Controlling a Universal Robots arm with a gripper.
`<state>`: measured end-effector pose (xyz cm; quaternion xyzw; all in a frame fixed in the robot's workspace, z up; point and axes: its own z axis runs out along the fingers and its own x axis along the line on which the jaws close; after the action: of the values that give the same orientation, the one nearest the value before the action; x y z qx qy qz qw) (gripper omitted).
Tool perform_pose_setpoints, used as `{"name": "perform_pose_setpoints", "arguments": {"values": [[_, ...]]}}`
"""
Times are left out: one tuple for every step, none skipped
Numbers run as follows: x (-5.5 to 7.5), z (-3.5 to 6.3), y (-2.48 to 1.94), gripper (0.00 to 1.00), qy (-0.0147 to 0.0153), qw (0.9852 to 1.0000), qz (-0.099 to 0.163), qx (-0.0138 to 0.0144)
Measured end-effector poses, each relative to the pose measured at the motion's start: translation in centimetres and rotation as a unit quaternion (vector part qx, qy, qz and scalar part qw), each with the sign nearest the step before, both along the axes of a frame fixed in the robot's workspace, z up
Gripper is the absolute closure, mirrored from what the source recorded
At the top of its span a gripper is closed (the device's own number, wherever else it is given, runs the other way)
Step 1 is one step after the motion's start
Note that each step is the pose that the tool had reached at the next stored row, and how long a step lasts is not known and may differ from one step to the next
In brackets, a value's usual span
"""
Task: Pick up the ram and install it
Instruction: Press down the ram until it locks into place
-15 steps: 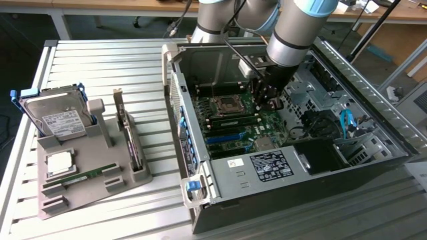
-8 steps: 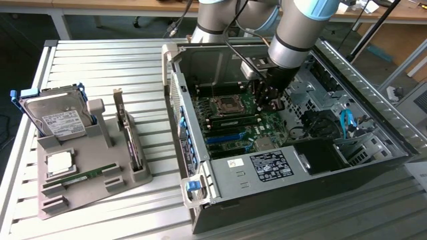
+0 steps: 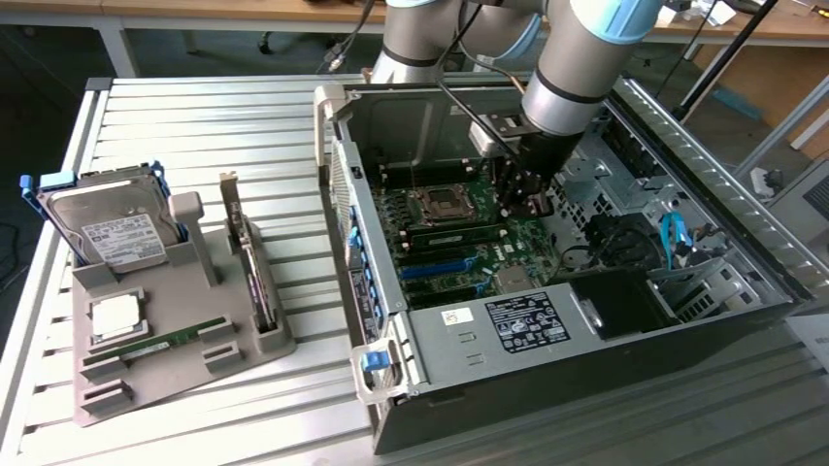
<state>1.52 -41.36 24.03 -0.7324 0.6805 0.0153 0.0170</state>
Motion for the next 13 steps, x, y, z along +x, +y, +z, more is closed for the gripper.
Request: {"name": "perform_pose_setpoints", "arguments": {"values": [[0.01, -0.09, 0.0, 0.89, 0.0, 1.0, 0.0, 0.0], [0.01, -0.14, 0.0, 0.89, 0.0, 1.0, 0.0, 0.0], [0.01, -0.19, 0.0, 0.89, 0.0, 1.0, 0.0, -0.0001], [0.01, -0.21, 0.0, 0.89, 0.0, 1.0, 0.0, -0.0001], [0.01, -0.24, 0.0, 0.89, 0.0, 1.0, 0.0, -0.0001], [0.01, -0.26, 0.0, 0.89, 0.0, 1.0, 0.0, -0.0001], [0.01, -0.3, 0.0, 0.89, 0.0, 1.0, 0.0, 0.0], [0.01, -0.33, 0.0, 0.89, 0.0, 1.0, 0.0, 0.0], [0.01, -0.36, 0.0, 0.89, 0.0, 1.0, 0.0, 0.0], [0.02, -0.43, 0.01, 0.89, 0.0, 1.0, 0.0, 0.0001], [0.01, -0.49, 0.0, 0.89, 0.0, 1.0, 0.0, 0.0001], [0.01, -0.55, 0.0, 0.89, 0.0, 1.0, 0.0, 0.0], [0.01, -0.6, 0.0, 0.89, 0.0, 1.0, 0.0, -0.0001]]}}
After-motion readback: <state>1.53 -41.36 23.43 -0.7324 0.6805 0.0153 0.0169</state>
